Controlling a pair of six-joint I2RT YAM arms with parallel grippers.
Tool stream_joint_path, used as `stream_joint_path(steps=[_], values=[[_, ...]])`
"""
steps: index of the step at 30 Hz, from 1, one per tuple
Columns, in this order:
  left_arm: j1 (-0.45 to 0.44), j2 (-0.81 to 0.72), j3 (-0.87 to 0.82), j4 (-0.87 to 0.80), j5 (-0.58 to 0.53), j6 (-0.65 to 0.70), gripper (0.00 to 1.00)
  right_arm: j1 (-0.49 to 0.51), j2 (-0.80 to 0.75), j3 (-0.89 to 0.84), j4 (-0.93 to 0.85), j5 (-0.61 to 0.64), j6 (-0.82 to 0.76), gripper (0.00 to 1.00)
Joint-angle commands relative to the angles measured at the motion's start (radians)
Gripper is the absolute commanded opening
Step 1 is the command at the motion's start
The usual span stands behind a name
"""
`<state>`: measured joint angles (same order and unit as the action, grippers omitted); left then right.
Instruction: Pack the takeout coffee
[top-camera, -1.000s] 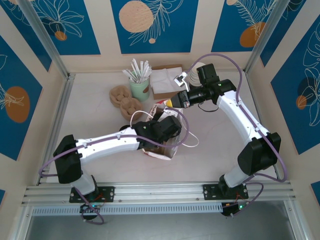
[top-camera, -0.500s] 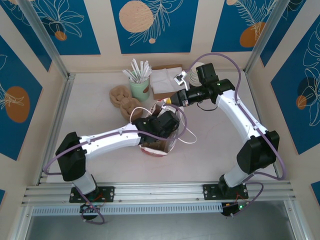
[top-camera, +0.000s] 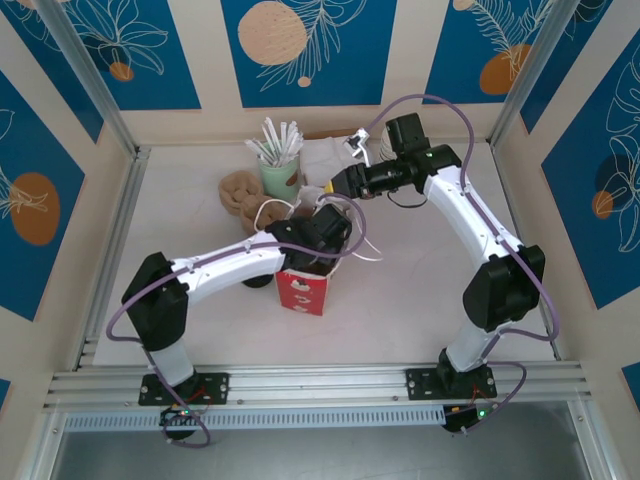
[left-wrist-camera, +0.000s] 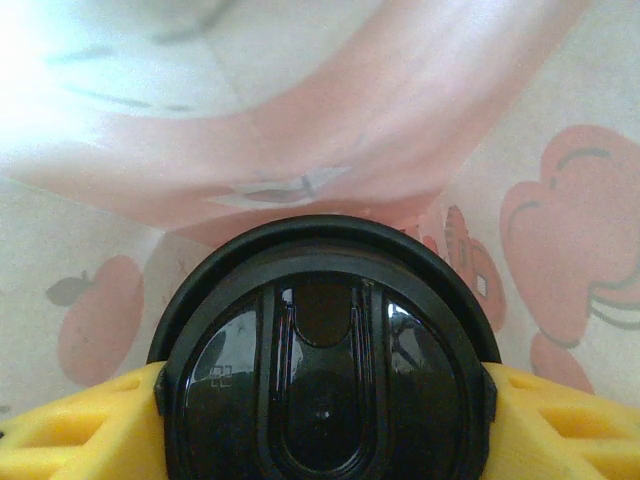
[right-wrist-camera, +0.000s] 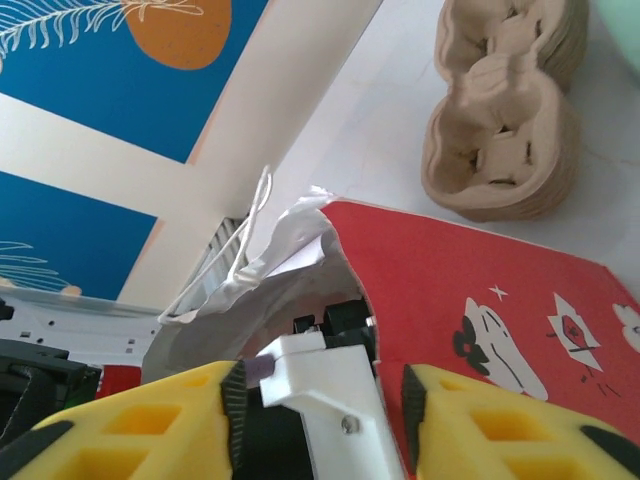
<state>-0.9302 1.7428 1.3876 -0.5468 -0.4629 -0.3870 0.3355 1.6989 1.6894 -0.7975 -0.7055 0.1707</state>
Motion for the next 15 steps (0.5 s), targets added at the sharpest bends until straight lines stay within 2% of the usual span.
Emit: stream_joint_path(steps=[1,8,15], values=[[0.03,0.034,0.043,-0.045,0.031,-0.007,0.67,-0.009,-0.001,0.057,-0.026,0.024,0.024,0.52],[0.062,0.088,0.119,-0.098,0.079,-0.022,0.67,-0.012,-0.056,0.05,0.003,0.147,0.052,0.6],[0.084,0.139,0.182,-0.142,0.126,-0.029,0.66,-0.028,-0.161,-0.02,0.053,0.311,0.083,0.64]])
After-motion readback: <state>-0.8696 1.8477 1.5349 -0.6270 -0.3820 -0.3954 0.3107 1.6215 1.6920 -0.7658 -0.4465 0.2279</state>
